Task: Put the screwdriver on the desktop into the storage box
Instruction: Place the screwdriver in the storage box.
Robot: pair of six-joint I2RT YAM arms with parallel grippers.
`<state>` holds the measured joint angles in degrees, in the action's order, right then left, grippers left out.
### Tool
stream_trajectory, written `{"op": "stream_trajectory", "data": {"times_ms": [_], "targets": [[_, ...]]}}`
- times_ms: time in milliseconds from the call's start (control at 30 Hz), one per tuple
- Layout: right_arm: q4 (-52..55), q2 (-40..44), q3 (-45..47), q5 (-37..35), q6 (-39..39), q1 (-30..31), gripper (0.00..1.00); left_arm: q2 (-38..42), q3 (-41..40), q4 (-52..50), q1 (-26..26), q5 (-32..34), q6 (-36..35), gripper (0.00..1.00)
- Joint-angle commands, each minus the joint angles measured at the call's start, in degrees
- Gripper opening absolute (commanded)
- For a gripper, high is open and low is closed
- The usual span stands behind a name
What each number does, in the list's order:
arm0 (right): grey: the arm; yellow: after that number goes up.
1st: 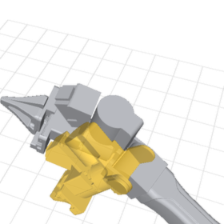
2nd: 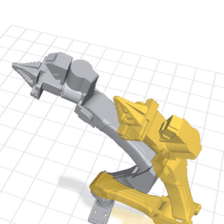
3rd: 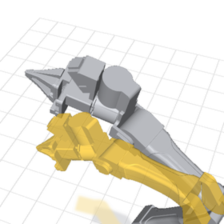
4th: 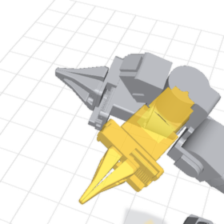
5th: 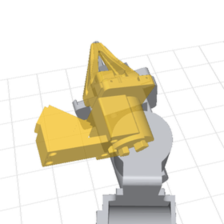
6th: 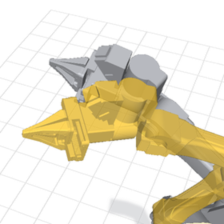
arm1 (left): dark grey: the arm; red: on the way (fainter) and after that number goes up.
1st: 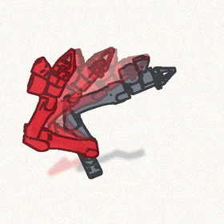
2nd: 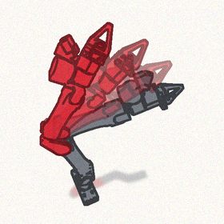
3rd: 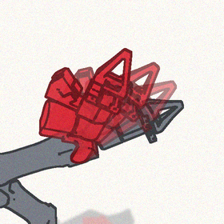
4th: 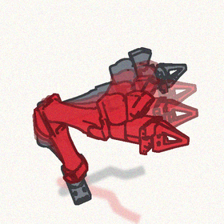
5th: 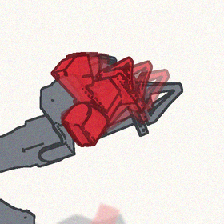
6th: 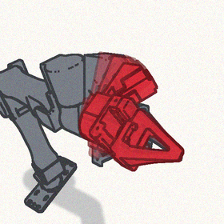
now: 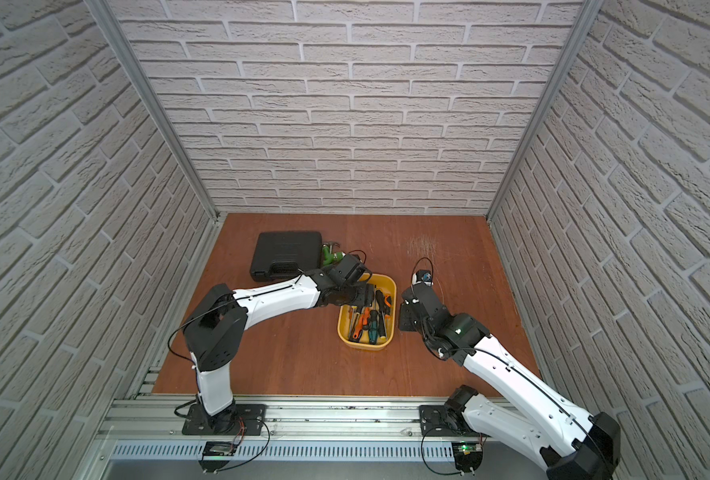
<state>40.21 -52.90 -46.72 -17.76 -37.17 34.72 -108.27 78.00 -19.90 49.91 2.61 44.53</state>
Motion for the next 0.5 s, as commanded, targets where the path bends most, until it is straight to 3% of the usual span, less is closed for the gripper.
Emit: {"op": "stream_trajectory", "data": {"times_ms": [0, 167, 300, 400, 433, 467], "targets": [[0.32, 1.17, -0.92, -0.46, -0.32, -0.35, 0.36, 2.91, 0.73, -1.04, 0.13, 2.54, -1.4, 0.98], [-0.64, 6.11, -1.37, -3.09, 0.51, -0.35, 0.38, 12.66, -0.54, -2.17, 1.83, 12.3, -5.86, 0.98], [-7.52, 14.86, 1.87, -7.49, 3.67, -0.35, 0.47, 24.38, -3.06, -4.08, 2.03, 28.25, -11.06, 0.98], [-15.14, 21.8, 8.14, -11.49, 4.11, -0.39, 0.54, 33.19, -8.7, 0.63, 1.38, 42.27, -20.62, 0.98], [-19.68, 24.55, 11.46, -13.5, 7.53, -0.35, 0.67, 36.07, -12.17, 5.13, 0.43, 45.53, -26.44, 0.98], [-23.92, 26.93, 14.59, -14.94, 10.85, -0.37, 0.99, 38.3, -14.92, 8.95, -0.84, 47.56, -31.21, 0.98]]}}
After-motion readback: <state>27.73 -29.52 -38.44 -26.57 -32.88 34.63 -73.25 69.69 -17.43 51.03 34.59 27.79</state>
